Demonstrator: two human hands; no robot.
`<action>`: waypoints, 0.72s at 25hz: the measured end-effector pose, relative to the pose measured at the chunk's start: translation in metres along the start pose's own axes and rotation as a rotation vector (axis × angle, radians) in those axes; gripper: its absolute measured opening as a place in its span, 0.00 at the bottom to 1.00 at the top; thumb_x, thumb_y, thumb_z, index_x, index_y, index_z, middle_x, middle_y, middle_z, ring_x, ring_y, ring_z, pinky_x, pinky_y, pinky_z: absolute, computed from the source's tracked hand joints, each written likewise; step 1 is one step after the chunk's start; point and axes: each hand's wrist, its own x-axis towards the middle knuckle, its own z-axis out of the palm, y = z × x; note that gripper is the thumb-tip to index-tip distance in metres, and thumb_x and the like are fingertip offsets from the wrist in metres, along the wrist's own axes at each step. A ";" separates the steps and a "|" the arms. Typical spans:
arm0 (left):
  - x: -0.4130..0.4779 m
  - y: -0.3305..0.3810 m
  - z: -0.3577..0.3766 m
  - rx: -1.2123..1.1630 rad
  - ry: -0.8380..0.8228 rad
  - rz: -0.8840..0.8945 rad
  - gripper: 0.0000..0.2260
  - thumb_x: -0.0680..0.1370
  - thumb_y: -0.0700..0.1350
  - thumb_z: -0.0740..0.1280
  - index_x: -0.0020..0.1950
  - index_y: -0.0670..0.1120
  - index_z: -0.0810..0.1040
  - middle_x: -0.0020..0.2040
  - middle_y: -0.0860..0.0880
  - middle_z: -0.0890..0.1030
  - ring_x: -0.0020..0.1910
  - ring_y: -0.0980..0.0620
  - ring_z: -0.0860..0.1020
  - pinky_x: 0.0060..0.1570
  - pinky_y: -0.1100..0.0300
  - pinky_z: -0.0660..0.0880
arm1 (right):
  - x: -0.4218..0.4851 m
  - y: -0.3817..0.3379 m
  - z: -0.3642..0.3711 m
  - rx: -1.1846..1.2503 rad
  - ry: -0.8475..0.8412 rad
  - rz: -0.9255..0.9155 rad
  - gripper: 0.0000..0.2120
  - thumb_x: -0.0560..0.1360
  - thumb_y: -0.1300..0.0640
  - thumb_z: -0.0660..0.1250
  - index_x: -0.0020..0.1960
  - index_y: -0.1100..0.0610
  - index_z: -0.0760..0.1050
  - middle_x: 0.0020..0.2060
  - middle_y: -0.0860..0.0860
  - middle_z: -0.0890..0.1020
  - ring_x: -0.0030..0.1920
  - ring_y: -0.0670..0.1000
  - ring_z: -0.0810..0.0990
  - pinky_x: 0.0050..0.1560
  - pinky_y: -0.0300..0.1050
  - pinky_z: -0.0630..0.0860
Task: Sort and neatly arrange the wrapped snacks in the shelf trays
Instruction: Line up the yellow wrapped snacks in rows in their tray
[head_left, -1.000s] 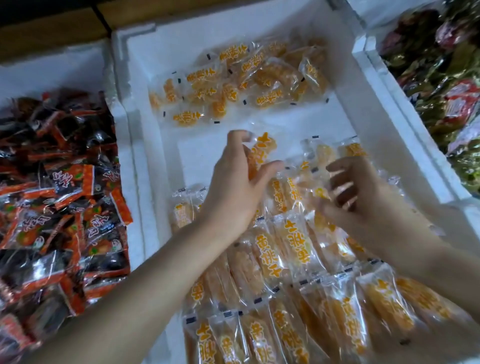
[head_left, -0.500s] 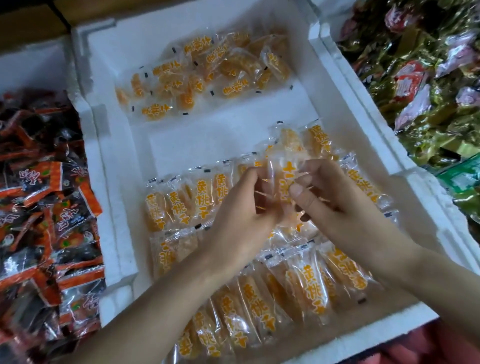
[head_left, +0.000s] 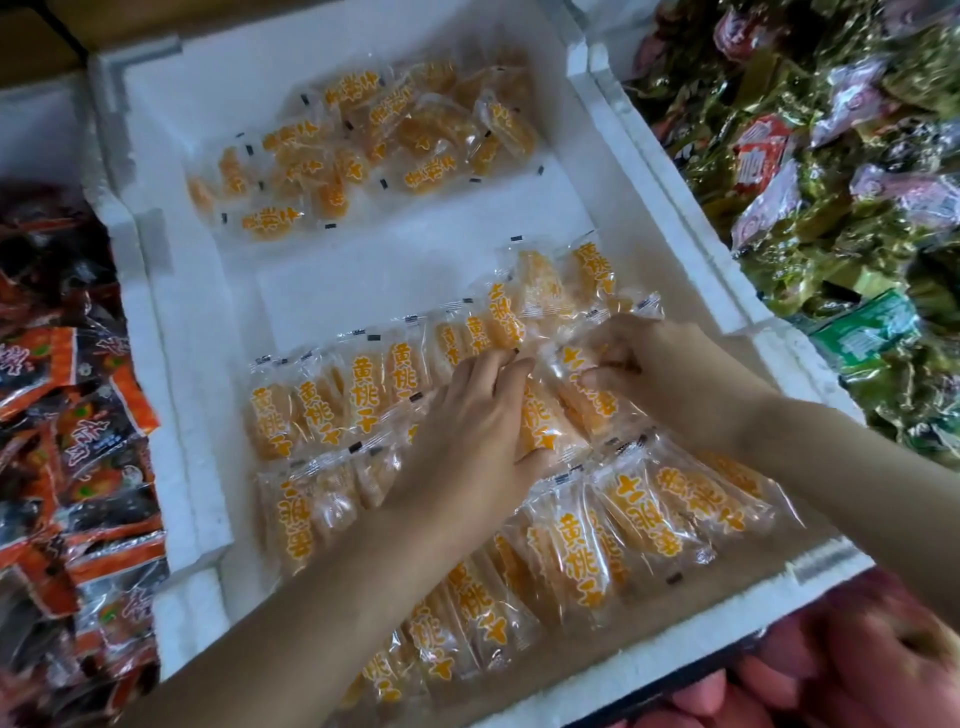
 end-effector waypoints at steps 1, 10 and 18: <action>0.000 0.001 0.000 -0.001 -0.003 0.021 0.33 0.78 0.54 0.64 0.77 0.49 0.52 0.73 0.54 0.56 0.72 0.56 0.52 0.65 0.71 0.44 | -0.001 -0.002 0.003 -0.017 0.015 -0.020 0.07 0.76 0.57 0.67 0.53 0.56 0.78 0.48 0.48 0.80 0.46 0.52 0.79 0.46 0.41 0.70; -0.002 -0.006 0.003 0.097 -0.025 0.147 0.30 0.78 0.55 0.60 0.77 0.47 0.54 0.75 0.51 0.59 0.75 0.52 0.54 0.67 0.64 0.40 | -0.015 0.012 0.021 -0.210 0.127 -0.208 0.11 0.77 0.54 0.62 0.58 0.55 0.71 0.50 0.51 0.72 0.44 0.57 0.79 0.37 0.51 0.76; 0.040 -0.068 -0.030 0.046 0.192 -0.016 0.20 0.77 0.50 0.61 0.68 0.44 0.70 0.69 0.45 0.67 0.69 0.47 0.65 0.68 0.55 0.59 | 0.070 -0.008 0.001 -0.226 0.345 -0.287 0.18 0.78 0.58 0.61 0.66 0.61 0.67 0.60 0.58 0.72 0.60 0.59 0.72 0.58 0.43 0.62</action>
